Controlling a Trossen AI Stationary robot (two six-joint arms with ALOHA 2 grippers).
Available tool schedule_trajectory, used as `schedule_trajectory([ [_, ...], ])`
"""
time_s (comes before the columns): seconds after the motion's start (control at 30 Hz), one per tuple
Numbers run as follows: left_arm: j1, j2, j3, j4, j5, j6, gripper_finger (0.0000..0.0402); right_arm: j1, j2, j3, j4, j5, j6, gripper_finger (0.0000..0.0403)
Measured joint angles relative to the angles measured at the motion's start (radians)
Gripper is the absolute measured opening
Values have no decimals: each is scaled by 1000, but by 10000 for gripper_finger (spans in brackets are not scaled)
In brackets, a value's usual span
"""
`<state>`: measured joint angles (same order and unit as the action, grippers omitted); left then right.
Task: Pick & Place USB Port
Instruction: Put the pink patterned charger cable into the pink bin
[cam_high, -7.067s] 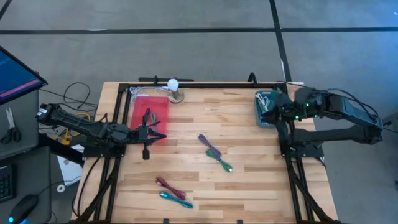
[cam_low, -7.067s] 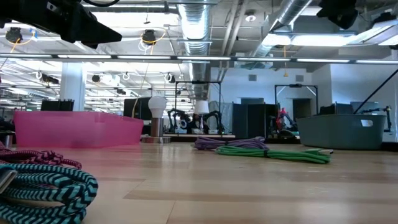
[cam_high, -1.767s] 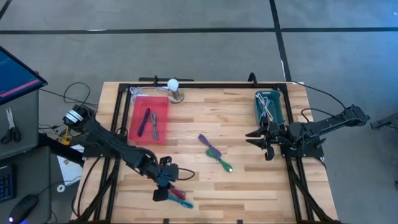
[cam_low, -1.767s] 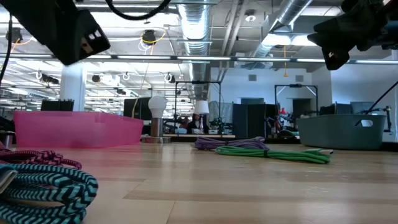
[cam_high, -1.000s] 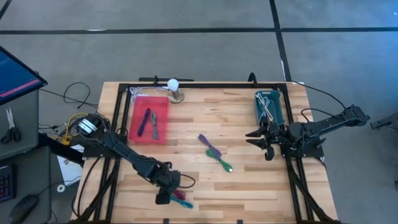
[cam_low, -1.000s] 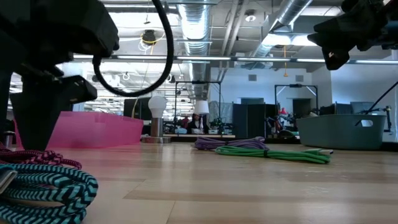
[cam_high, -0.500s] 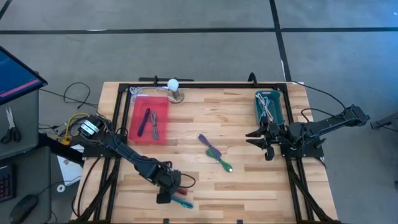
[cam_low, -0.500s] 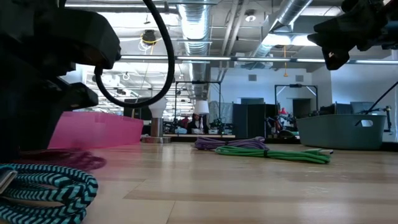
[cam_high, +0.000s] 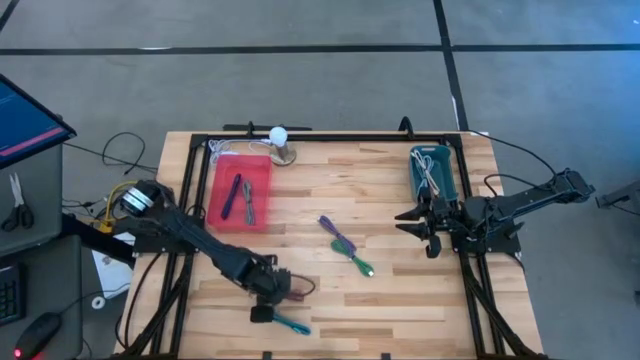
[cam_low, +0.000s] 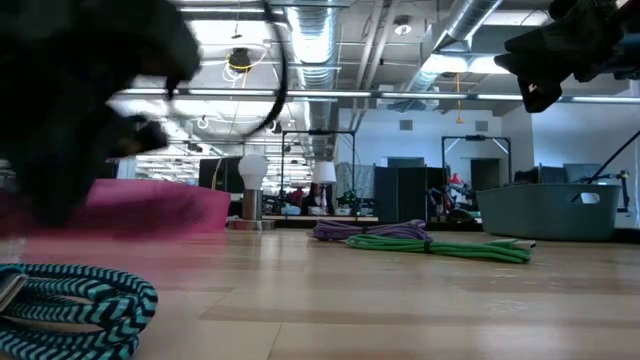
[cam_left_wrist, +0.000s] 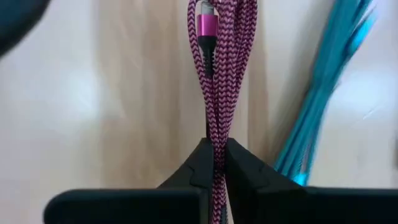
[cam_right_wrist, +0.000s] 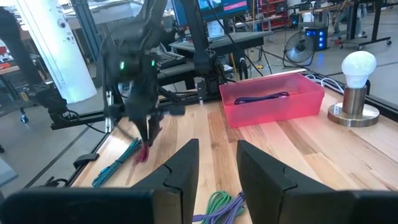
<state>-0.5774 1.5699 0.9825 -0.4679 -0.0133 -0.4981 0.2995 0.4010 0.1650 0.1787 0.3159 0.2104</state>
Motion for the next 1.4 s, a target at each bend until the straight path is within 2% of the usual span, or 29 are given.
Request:
schedule_trajectory([
  [0.23,100,-222,3,-56,-150,100,18,0,0,0,0,0,0,102],
  [0.5,259,-476,3,-226,-392,110,17,0,0,0,-12,0,0,102],
  [0.63,352,-567,3,-264,-457,118,17,0,0,0,-18,0,0,102],
  [0.87,548,-680,3,-282,-465,122,17,0,0,0,-18,0,0,102],
  [1.07,703,-711,3,-376,-449,92,17,0,0,0,-21,0,0,102],
  [1.27,797,-705,3,-407,-351,75,17,0,0,0,-22,1,-9,102],
  [1.4,827,-697,-15,-394,-337,65,17,0,0,0,-22,1,-11,102],
])
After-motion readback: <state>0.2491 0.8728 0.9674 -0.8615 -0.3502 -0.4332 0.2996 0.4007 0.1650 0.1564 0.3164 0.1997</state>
